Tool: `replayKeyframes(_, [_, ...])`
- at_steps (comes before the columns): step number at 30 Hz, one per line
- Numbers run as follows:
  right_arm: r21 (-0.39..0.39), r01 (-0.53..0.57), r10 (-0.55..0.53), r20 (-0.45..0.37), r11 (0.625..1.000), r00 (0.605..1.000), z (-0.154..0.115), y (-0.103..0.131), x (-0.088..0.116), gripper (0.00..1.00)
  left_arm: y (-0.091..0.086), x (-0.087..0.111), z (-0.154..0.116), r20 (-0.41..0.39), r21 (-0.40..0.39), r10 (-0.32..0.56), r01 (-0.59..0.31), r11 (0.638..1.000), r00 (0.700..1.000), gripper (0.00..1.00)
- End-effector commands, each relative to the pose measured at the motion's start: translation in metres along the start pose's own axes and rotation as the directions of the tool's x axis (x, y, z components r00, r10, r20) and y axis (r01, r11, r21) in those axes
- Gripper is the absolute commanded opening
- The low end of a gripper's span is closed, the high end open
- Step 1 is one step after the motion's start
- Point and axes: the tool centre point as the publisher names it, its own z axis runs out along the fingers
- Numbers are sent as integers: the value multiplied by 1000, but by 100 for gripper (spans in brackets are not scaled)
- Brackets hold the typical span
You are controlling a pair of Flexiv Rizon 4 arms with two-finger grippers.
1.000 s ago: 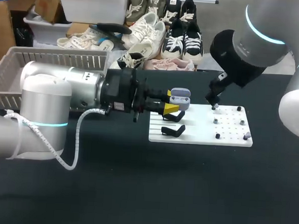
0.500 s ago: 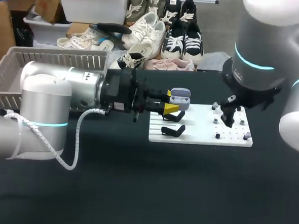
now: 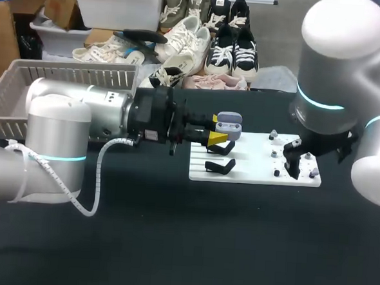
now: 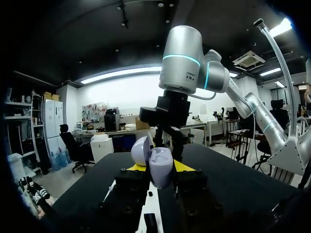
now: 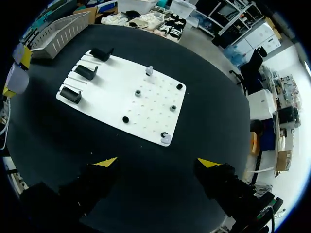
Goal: Pick up each earbud case from the left stands, insert the matching earbuds, close the lid, and place the case in the box.
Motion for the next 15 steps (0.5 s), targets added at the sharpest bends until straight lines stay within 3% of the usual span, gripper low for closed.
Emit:
replayKeyframes(1, [-13,-18,19,8,1000,1000,14,-1,1,100,-1,0,0,1,-3,1,-1,1000,1000,0])
replayKeyframes(11, [-33,-34,35,33,999,999,27,-4,-4,100,-1,0,0,1,-3,1,-1,1000,1000,0])
replayKeyframes(15, [-33,-35,36,38,999,999,34,-7,-7,87,-1,0,0,1,-3,1,-1,1000,1000,0])
